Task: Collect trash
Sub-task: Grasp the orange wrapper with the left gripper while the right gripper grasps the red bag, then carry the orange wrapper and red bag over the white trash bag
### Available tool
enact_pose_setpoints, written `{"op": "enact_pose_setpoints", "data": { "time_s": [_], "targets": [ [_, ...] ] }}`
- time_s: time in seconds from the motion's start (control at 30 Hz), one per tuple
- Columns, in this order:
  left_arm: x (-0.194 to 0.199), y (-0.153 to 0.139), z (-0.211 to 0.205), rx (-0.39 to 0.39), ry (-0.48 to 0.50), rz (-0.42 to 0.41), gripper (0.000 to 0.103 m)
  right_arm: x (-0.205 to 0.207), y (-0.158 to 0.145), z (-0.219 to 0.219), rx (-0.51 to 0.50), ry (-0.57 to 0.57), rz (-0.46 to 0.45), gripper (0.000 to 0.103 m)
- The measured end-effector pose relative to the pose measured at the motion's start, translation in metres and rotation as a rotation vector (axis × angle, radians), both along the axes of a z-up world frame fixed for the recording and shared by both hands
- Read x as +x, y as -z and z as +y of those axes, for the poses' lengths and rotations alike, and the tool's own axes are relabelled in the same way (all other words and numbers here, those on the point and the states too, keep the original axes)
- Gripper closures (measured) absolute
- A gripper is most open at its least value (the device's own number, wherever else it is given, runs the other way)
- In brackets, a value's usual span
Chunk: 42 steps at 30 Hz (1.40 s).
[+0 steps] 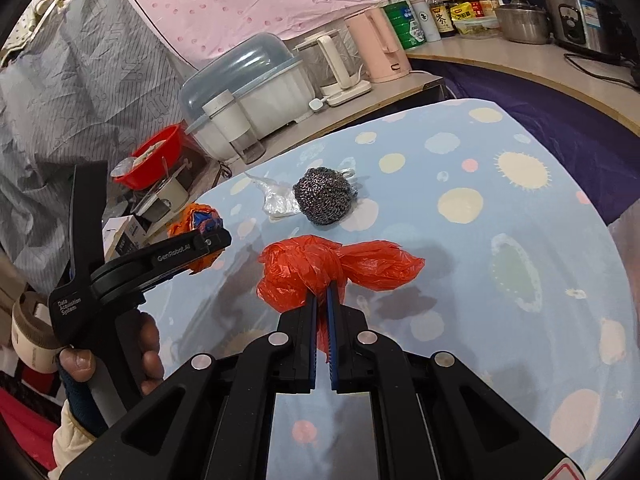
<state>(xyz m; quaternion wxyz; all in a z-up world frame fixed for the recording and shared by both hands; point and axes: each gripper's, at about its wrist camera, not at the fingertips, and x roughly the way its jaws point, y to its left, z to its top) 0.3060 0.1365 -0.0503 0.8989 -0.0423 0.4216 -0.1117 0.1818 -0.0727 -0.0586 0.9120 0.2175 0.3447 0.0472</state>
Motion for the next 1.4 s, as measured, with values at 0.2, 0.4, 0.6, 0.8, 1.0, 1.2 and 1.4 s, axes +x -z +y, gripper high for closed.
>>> {"op": "enact_pose_setpoints", "data": {
  "time_s": [0.2,0.4,0.6,0.8,1.0,1.2,1.4],
  "targets": [
    [-0.046,-0.018,-0.011,-0.031,0.046,-0.015,0.058,-0.043,-0.018,-0.026,0.003,0.059,-0.039,0.098],
    [-0.087,-0.030,-0.028,-0.060,0.089,-0.015,0.058,-0.086,-0.034,-0.051,0.005,0.120,-0.082,0.098],
    [-0.121,-0.040,-0.053,-0.082,0.148,-0.017,0.058,-0.125,-0.046,-0.077,0.009,0.190,-0.116,0.098],
    [-0.149,-0.048,-0.080,-0.089,0.211,-0.025,0.058,-0.160,-0.050,-0.103,0.015,0.262,-0.133,0.098],
    [-0.173,-0.054,-0.109,-0.076,0.269,-0.035,0.058,-0.190,-0.048,-0.130,0.029,0.324,-0.136,0.098],
    [-0.189,-0.056,-0.136,-0.062,0.317,-0.040,0.058,-0.211,-0.047,-0.151,0.035,0.367,-0.141,0.098],
    [-0.205,-0.055,-0.164,-0.047,0.369,-0.039,0.058,-0.229,-0.046,-0.171,0.042,0.407,-0.148,0.098]
  ]
}}
